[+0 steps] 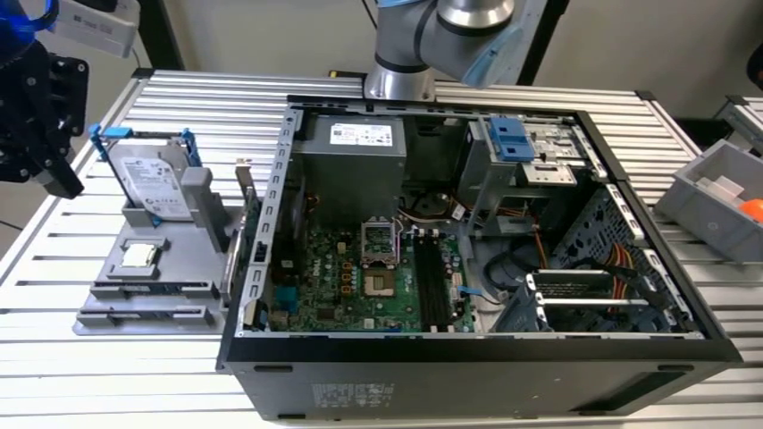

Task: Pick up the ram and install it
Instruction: 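Pick up the ram and move it above insertion slot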

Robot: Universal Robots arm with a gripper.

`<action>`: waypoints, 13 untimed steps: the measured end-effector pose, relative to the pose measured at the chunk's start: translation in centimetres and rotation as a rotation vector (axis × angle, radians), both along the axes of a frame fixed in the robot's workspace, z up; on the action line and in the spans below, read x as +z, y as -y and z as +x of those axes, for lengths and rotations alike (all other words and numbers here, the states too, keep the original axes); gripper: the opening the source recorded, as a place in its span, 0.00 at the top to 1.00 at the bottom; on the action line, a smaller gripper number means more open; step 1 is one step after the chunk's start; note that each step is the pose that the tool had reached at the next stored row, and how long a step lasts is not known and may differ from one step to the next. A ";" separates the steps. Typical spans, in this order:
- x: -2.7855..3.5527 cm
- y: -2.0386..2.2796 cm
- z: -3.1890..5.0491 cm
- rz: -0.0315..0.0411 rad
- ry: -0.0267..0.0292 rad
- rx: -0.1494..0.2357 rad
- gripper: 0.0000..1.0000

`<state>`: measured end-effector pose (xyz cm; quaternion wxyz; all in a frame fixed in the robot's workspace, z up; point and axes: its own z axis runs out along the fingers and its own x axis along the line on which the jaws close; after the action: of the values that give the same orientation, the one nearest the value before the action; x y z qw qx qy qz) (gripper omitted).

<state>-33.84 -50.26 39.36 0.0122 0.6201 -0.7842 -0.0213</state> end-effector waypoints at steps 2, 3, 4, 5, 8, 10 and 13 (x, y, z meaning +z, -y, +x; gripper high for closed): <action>0.00 0.00 0.00 0.0000 0.0000 0.021 1.00; -0.01 0.00 0.01 0.0001 0.0001 0.034 1.00; 0.00 0.00 0.00 0.0000 0.0001 0.047 1.00; 0.00 0.00 0.00 0.0000 0.0000 0.060 1.00; 0.00 0.00 0.01 0.0000 0.0001 0.100 1.00; 0.00 0.00 0.01 -0.0001 0.0000 0.128 1.00; -0.01 0.00 0.02 0.0000 0.0000 0.171 1.00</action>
<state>-33.82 -50.26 39.36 0.0140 0.6846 -0.7285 -0.0202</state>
